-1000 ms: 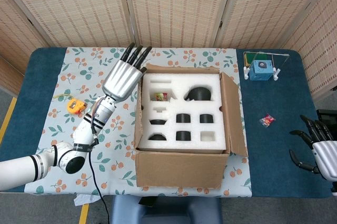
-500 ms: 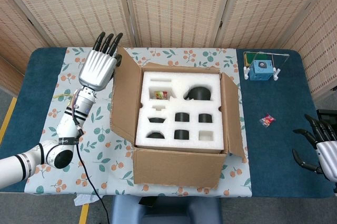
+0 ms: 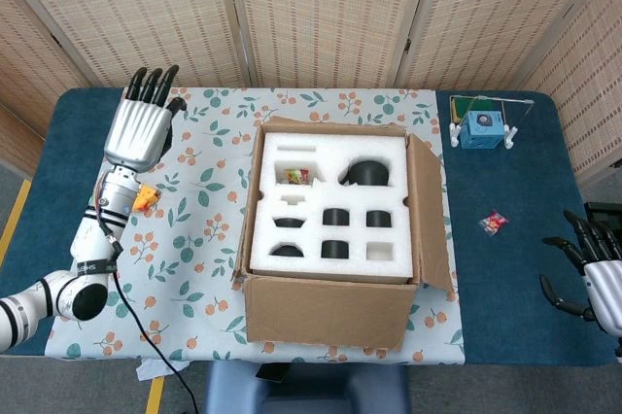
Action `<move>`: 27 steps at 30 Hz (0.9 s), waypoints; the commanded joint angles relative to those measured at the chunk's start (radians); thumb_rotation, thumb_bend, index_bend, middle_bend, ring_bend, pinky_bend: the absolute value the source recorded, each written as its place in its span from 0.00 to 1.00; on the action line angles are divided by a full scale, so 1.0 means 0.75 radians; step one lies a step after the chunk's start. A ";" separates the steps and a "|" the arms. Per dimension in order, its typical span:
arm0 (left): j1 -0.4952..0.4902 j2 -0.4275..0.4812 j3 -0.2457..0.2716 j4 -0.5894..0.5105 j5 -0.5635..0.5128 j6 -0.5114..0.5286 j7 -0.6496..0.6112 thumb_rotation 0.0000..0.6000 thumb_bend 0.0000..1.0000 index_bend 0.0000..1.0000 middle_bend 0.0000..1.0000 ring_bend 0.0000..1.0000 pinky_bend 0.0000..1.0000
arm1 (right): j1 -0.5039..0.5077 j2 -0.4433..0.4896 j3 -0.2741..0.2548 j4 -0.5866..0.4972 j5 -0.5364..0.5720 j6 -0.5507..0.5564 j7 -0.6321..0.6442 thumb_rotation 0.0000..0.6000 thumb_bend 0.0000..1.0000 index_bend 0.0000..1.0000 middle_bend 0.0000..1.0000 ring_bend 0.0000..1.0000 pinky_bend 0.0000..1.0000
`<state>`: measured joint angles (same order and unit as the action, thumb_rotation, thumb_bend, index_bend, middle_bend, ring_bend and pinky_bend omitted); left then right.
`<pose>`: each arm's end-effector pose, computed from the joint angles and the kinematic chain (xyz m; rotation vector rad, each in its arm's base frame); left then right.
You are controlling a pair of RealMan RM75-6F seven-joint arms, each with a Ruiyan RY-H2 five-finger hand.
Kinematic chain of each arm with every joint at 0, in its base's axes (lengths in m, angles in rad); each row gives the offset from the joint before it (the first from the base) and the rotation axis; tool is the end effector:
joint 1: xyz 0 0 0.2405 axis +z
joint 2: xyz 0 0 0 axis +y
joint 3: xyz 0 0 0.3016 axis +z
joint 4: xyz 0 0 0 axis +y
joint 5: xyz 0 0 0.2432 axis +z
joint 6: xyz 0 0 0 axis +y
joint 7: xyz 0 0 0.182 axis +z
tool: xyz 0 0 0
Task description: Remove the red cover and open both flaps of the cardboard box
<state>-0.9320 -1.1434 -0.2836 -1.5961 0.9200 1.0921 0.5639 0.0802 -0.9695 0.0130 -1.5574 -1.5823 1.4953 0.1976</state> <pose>-0.1085 0.5076 0.1476 -1.6005 -0.4445 -0.8921 -0.3777 -0.2158 0.2020 1.4583 -0.8932 0.9154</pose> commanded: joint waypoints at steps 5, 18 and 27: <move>0.318 0.161 0.185 -0.349 0.288 0.201 -0.239 1.00 0.76 0.06 0.00 0.00 0.00 | 0.008 -0.008 0.021 -0.069 0.038 -0.021 -0.163 0.60 0.50 0.20 0.00 0.00 0.00; 0.927 -0.021 0.494 -0.097 0.637 0.770 -0.339 1.00 0.58 0.02 0.00 0.00 0.00 | 0.005 -0.198 0.103 -0.121 0.154 0.054 -0.621 0.78 0.50 0.12 0.00 0.00 0.00; 1.027 -0.071 0.485 0.130 0.683 0.771 -0.558 1.00 0.58 0.02 0.00 0.00 0.00 | 0.011 -0.233 0.073 -0.106 0.110 0.029 -0.620 0.78 0.50 0.10 0.00 0.00 0.00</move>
<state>-0.1716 -1.1894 0.0820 -1.5225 1.4121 1.6746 0.1604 0.0877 -1.1389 0.0757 -1.6362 -1.4856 1.5203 -0.2754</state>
